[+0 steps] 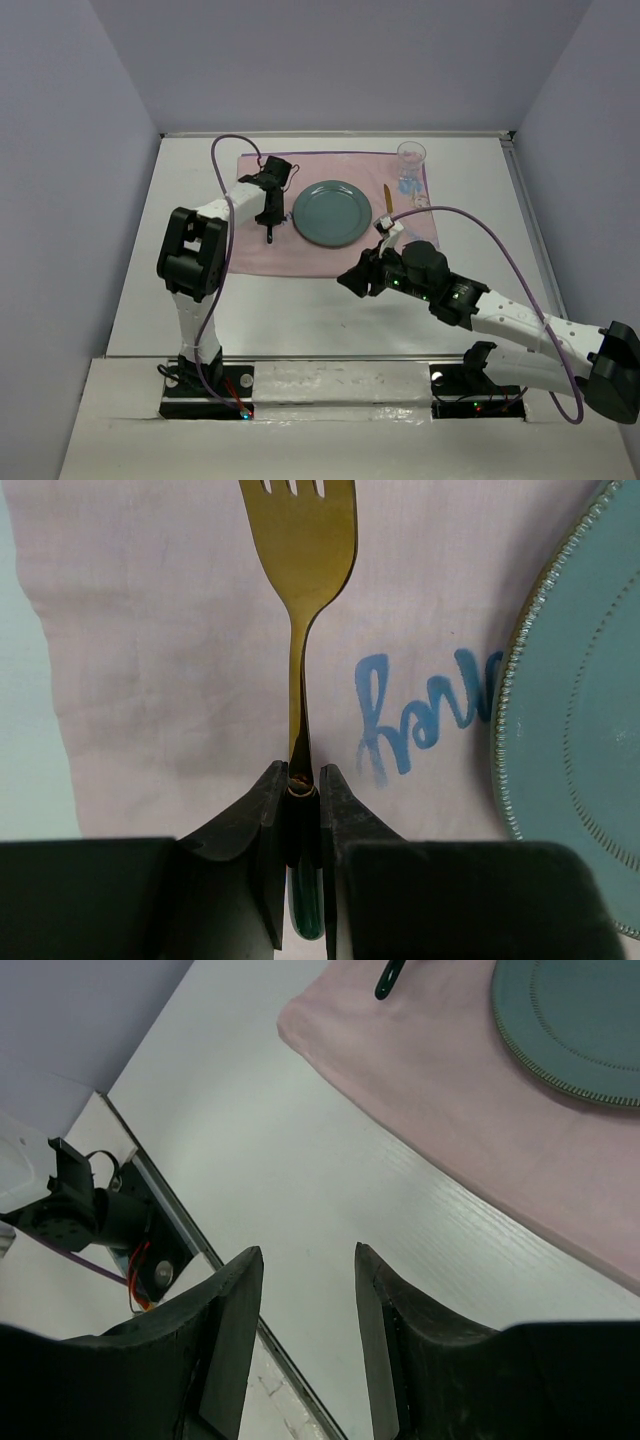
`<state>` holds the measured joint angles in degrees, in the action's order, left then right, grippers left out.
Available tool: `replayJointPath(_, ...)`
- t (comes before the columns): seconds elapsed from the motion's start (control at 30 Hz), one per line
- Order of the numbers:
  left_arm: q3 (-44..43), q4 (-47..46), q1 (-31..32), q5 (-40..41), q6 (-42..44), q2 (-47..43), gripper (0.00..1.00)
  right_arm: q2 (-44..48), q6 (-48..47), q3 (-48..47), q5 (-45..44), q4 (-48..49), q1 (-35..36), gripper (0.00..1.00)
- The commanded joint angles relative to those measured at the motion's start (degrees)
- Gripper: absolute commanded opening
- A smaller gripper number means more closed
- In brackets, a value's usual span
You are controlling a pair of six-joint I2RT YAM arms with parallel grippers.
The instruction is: Set the dinner table for one person
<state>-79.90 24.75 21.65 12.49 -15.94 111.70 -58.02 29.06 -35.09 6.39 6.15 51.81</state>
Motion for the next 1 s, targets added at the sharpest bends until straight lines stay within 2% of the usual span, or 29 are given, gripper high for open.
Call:
replayJointPath(0.0, -1.22, 0.56, 0.06, 1.31, 0.48, 0.89, 0.00, 1.15, -1.11, -1.21, -0.77, 0.44, -0.13, 0.47)
replayJointPath(0.07, -1.14, 0.30, 0.06, 1.31, 0.83, 1.50, 0.00, 1.15, -1.02, -1.30, -0.42, 0.44, -0.13, 0.47)
replayJointPath(0.13, -0.88, 0.03, 0.06, 1.39, 1.18, 1.85, 0.07, 1.42, -0.93, -1.47, -0.24, 0.44, -0.13, 0.47)
replayJointPath(0.37, -0.08, -0.58, -0.03, 2.36, 1.79, 3.08, 0.15, 2.21, -0.76, -2.26, 0.11, -0.18, -0.13, 0.47)
replayJointPath(0.5, 0.36, -1.11, 0.06, 2.36, 2.06, 3.17, 0.24, 2.82, -0.58, -3.05, 0.73, -0.70, -0.13, 0.47)
replayJointPath(0.73, 1.67, -1.20, 0.06, 2.80, 1.79, 1.95, 0.52, 4.40, -1.37, -4.63, -0.33, -3.77, -0.13, 0.47)
replayJointPath(0.77, 1.94, -1.20, 0.06, 2.71, 1.71, 1.33, 0.60, 4.67, -1.63, -5.16, -0.33, -4.13, -0.13, 0.47)
replayJointPath(0.83, 2.03, -1.37, 0.06, 2.71, 1.53, 0.19, 0.69, 4.84, -1.72, -5.69, -0.50, -4.57, -0.13, 0.47)
replayJointPath(0.97, 1.68, -1.02, 0.06, 2.36, 1.18, -1.66, 0.77, 5.20, -1.99, -6.74, -0.59, -5.45, -0.13, 0.47)
